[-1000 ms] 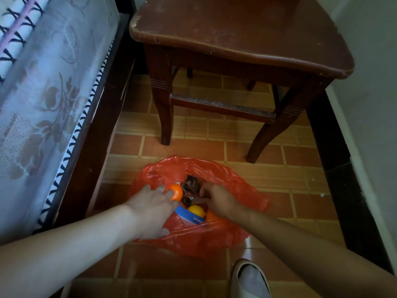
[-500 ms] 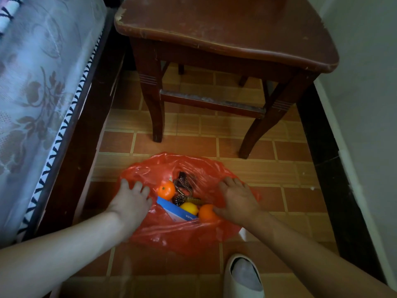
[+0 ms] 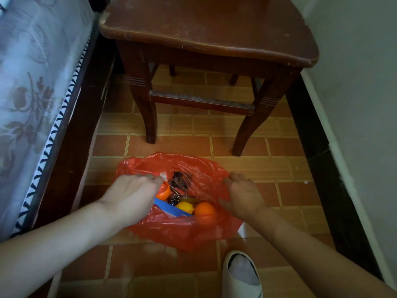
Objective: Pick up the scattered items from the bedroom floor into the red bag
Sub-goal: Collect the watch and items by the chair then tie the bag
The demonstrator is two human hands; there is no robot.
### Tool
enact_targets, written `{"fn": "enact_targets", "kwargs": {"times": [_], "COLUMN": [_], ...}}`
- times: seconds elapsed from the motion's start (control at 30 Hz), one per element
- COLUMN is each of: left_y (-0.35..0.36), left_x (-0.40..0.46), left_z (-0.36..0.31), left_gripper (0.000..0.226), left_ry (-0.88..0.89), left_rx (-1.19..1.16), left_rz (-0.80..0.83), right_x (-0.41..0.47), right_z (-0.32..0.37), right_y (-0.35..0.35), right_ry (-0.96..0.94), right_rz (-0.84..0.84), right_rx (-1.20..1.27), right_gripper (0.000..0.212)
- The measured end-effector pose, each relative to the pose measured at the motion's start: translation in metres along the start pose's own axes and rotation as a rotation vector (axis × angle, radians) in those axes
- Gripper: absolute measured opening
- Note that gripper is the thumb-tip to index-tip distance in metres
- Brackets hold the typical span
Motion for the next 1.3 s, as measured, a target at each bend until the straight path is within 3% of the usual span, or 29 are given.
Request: {"fn": "enact_targets", "kwargs": {"times": [0.07,0.13,0.27,0.37,0.43,0.53,0.6,0.73,0.83,0.97,1.1,1.3], "left_y": [-0.010,-0.018,-0.030,-0.032,-0.035,-0.043,-0.044,-0.040,-0.039,-0.039,-0.042,-0.053], "left_x": [0.000,0.000,0.000,0.000,0.001,0.001,0.001,0.004,0.004,0.004,0.004,0.009], "left_z": [-0.003,-0.008,-0.015,-0.012,-0.010,-0.012,-0.014,-0.016,-0.016,-0.017,-0.016,-0.014], "left_gripper": [0.033,0.032,0.029,0.037,0.038,0.034,0.032,0.031,0.031,0.032,0.030,0.025], "left_ry": [0.034,0.060,0.099,0.093,0.082,0.103,0.115,0.131,0.130,0.142,0.146,0.146], "left_rx": [-0.019,0.001,-0.026,-0.035,-0.039,-0.057,-0.062,-0.053,-0.061,-0.063,-0.059,-0.070], "left_rz": [-0.049,-0.105,-0.141,-0.162,-0.176,-0.221,-0.230,-0.217,-0.209,-0.208,-0.213,-0.253], "right_x": [-0.003,-0.005,0.003,0.010,0.012,0.015,0.018,0.035,0.040,0.038,0.036,0.021], "right_z": [-0.008,-0.010,-0.003,0.000,0.002,0.003,0.007,0.017,0.019,0.021,0.027,0.048], "right_y": [0.008,0.025,0.029,0.019,0.019,0.037,0.047,0.044,0.047,0.057,0.048,-0.014], "right_ry": [0.072,0.092,0.058,0.014,0.013,0.062,0.064,-0.051,-0.080,-0.110,-0.163,-0.170], "right_rz": [0.071,0.178,0.161,0.041,-0.001,0.120,0.163,0.241,0.300,0.235,0.134,-0.156], "right_rx": [-0.049,-0.130,-0.060,0.037,0.061,0.105,0.117,0.045,-0.011,-0.215,-0.236,-0.013], "right_gripper": [0.090,0.097,0.056,0.054,0.081,0.110,0.101,0.063,0.062,0.076,0.052,0.034]}}
Point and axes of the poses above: each hand's wrist, its own x-axis towards the middle knuckle, its own y-axis out of the palm, z = x × y, the point moved 6 cm from there along x, towards the middle knuckle, and after that the axes turned 3 degrees about y, right-handed, at the moved point
